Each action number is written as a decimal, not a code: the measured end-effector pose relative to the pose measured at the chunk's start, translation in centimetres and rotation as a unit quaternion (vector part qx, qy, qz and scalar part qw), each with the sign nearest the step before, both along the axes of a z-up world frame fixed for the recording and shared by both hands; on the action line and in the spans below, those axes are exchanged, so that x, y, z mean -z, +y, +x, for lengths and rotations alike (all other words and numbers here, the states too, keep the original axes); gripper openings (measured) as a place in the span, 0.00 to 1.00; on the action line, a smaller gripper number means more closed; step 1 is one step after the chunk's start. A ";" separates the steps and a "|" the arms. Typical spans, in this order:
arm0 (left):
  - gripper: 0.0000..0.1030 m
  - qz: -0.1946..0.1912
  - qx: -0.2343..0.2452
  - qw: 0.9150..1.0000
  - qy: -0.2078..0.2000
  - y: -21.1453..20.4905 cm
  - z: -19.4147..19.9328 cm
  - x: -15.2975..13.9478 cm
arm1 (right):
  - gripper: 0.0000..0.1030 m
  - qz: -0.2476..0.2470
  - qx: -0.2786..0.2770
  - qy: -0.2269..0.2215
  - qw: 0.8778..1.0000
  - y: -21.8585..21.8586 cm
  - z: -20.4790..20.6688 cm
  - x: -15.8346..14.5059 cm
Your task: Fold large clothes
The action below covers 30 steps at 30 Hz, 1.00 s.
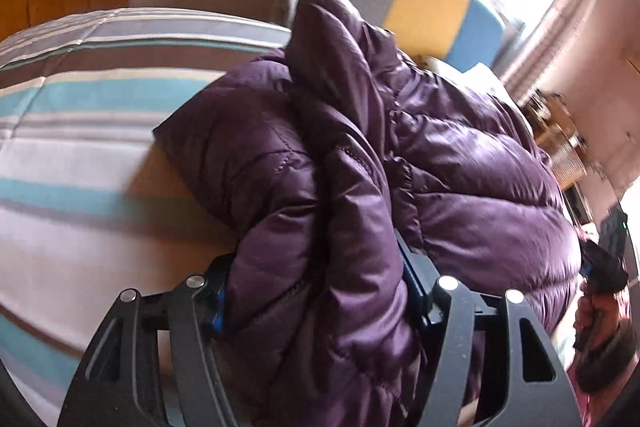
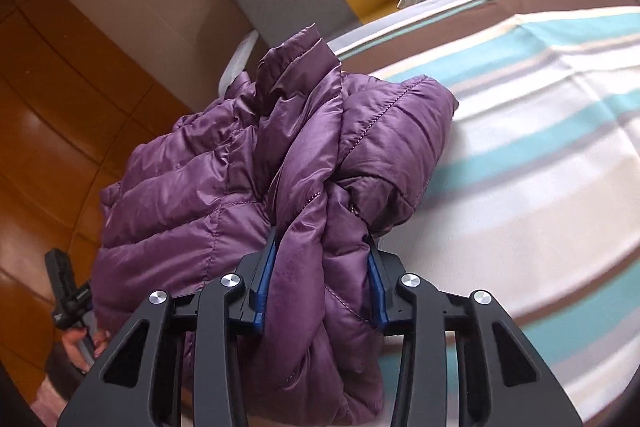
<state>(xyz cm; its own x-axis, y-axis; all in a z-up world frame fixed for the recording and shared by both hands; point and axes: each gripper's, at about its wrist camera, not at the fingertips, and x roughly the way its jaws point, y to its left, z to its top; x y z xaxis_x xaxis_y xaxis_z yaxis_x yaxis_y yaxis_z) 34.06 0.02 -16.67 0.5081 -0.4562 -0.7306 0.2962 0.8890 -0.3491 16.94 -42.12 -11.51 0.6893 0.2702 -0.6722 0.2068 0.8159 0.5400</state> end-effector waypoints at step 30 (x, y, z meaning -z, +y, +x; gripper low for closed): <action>0.60 0.139 0.077 0.985 -0.064 -14.8 -4.5 -6.8 | 0.18 -0.210 -0.065 0.052 0.974 8.0 2.0 -3.7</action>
<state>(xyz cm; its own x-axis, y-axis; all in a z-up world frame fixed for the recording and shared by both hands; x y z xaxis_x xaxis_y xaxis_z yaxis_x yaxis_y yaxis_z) 29.59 -14.73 -9.85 0.5444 -0.3265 -0.7727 0.4611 0.8860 -0.0494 18.95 -34.07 -7.86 0.5899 0.0377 -0.8066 0.1223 0.9832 0.1355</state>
